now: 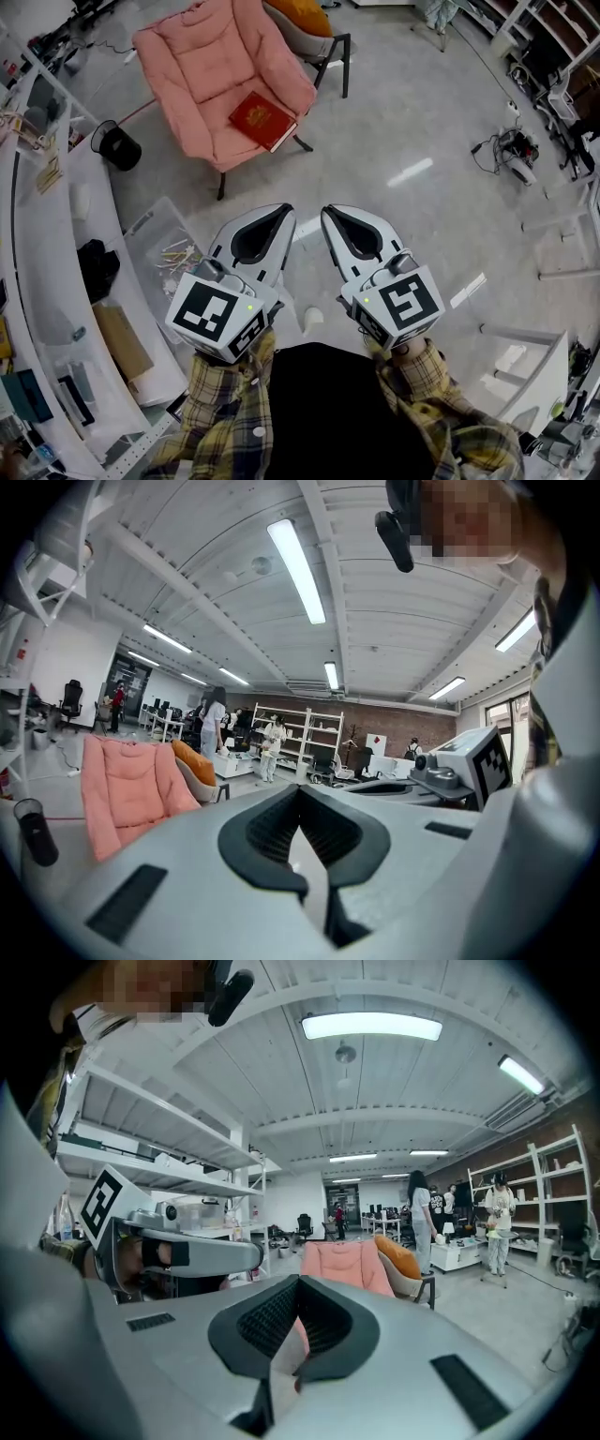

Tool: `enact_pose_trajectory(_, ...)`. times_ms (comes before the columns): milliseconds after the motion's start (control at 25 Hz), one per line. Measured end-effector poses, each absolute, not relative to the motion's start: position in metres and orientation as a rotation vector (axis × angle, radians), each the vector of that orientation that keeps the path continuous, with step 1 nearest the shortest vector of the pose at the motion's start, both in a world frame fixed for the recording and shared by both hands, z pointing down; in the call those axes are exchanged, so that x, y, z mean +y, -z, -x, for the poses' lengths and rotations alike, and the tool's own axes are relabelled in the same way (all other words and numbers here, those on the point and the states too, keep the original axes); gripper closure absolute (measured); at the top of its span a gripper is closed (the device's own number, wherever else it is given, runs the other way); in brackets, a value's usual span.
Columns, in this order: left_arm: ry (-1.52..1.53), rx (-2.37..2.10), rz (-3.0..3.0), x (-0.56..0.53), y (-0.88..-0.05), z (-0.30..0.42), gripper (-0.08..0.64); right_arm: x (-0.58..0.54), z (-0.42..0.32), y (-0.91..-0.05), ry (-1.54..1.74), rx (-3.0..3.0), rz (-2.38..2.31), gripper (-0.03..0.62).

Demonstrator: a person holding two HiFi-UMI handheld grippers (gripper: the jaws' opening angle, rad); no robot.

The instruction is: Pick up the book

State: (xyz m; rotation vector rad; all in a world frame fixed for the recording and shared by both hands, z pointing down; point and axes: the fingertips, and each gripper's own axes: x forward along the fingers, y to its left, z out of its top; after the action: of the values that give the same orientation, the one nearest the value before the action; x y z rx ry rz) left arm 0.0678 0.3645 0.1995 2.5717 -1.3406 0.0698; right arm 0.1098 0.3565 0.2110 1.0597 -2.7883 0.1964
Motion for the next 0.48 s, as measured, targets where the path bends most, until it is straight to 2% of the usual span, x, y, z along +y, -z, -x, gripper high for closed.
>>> enact_pose_trajectory(480,-0.090,-1.222,-2.628,0.272,-0.200,-0.007,0.557,0.267,-0.054,-0.211,-0.224,-2.734,-1.207,0.577)
